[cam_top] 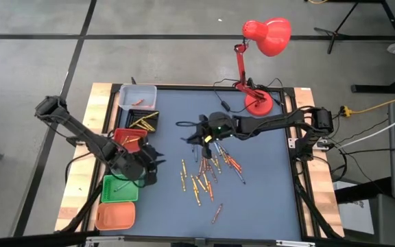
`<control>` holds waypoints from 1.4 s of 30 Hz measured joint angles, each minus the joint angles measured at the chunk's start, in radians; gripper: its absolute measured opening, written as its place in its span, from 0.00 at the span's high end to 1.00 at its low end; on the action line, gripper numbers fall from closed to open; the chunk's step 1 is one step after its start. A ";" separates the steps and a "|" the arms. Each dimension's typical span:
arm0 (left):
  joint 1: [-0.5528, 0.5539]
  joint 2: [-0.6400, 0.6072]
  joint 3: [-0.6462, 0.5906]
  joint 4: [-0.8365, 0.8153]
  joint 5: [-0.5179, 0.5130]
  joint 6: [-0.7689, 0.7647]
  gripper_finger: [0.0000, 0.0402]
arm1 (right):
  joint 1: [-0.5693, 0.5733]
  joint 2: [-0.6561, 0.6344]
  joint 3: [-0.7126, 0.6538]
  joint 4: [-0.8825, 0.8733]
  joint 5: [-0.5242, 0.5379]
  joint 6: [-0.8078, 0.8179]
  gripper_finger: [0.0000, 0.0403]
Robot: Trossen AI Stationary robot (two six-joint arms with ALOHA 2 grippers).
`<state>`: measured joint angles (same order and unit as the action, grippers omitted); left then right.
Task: Sort crayons
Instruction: Put the violet crayon into the light orange bin
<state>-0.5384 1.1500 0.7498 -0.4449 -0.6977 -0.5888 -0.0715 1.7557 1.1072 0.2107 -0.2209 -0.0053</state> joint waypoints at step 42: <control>0.366 0.000 0.000 0.425 0.169 0.331 0.77 | 0.000 -0.003 0.001 0.189 -0.008 -0.001 0.95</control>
<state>-0.1722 1.1500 0.7498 -0.0200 -0.5283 -0.2579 -0.0715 1.7531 1.1080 0.3996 -0.2293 -0.0060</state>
